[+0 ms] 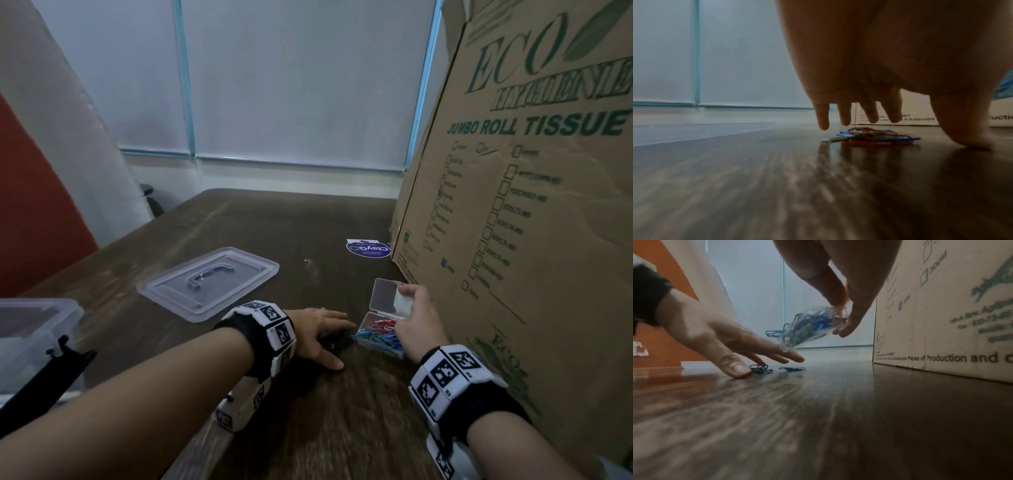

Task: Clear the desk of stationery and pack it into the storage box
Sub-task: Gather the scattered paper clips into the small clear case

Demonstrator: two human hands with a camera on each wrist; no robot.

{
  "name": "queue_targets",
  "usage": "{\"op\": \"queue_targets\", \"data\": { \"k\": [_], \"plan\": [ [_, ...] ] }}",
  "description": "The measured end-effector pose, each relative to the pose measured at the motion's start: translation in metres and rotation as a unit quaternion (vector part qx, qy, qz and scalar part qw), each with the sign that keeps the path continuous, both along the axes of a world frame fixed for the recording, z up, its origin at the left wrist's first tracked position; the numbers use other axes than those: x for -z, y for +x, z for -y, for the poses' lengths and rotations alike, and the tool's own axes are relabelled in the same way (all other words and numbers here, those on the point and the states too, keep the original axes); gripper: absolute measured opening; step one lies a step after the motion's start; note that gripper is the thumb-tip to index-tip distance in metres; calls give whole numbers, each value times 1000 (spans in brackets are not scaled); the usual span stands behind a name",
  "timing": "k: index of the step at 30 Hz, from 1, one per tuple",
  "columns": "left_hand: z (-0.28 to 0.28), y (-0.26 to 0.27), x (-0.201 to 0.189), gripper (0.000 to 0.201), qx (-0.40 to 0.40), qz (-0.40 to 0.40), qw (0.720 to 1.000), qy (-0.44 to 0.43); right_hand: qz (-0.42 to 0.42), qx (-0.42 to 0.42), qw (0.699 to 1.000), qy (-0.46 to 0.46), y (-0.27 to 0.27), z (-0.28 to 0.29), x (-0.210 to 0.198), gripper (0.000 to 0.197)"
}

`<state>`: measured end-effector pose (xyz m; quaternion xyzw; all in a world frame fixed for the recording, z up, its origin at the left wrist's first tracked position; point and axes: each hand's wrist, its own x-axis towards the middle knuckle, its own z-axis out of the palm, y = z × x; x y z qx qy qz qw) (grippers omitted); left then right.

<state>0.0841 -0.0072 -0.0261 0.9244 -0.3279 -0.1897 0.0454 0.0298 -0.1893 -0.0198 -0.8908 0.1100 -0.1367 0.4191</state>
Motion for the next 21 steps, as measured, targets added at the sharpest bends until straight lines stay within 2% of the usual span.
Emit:
{"op": "queue_targets", "data": {
  "k": [3,7,10,12,15,18,21],
  "plan": [
    [3,-1,-1,61,-3,1,1000,-4,-6,-4,1000,3,1,-1,0,55],
    [-13,-3,-2,41,-27,90,995,-44,-21,-12,1000,3,0,-1,0,54],
    [-25,-8,2,57,-38,70,994,-71,-32,-20,999,-6,-1,-2,-1,53],
    [-28,-10,4,64,-31,41,997,-58,-39,-29,999,-13,-2,-2,-1,52],
    [-26,-12,3,51,-10,40,999,-29,-45,-40,998,-19,-2,-3,0,51],
    [-25,-13,-1,34,-36,69,994,-74,-59,-45,997,-14,-1,-3,1,51],
    [-25,-14,-1,26,-63,82,990,-99,-67,-56,996,-16,-1,-3,2,51]
  ]
}}
